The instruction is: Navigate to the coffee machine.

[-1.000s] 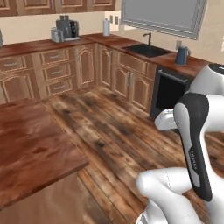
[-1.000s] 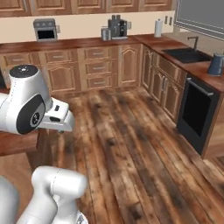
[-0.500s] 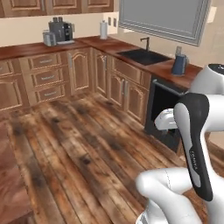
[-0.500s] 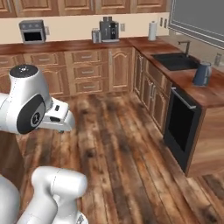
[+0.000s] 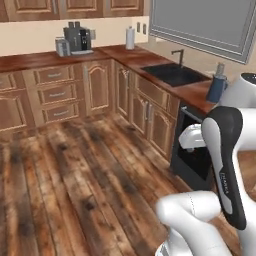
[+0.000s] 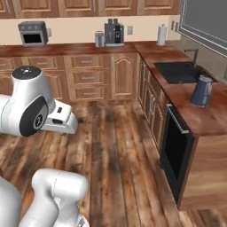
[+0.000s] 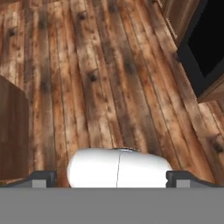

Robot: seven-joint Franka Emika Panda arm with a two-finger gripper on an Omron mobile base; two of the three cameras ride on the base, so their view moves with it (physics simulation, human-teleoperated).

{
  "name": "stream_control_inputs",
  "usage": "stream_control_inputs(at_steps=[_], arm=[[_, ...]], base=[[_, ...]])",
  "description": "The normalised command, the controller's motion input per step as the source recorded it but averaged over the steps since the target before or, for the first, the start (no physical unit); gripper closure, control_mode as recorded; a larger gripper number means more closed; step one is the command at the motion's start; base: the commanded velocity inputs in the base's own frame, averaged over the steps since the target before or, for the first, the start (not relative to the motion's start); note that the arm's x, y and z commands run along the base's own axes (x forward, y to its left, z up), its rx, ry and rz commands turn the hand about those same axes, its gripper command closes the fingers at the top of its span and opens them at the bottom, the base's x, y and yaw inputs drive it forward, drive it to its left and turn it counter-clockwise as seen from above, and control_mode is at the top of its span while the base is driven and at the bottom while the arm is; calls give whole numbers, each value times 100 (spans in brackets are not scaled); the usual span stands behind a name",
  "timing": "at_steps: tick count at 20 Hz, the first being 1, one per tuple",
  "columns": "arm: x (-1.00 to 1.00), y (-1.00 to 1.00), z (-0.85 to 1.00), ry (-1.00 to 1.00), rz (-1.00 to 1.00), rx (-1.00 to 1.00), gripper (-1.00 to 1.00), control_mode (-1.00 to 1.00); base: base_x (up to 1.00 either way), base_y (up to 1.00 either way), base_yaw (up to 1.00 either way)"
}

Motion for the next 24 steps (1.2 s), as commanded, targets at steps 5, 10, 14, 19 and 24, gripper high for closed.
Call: stream_control_inputs(at_steps=[5,10,14,19,24], arm=[[0,0,0,0,0,0,-100,100],[0,0,0,0,0,0,-100,100],[0,0,0,0,0,0,-100,100],[0,0,0,0,0,0,-100,100],[0,0,0,0,0,0,-100,100]], base=[[97,20,47],[84,36,43],[100,1,3],[100,-3,-17],[100,-10,-27]])
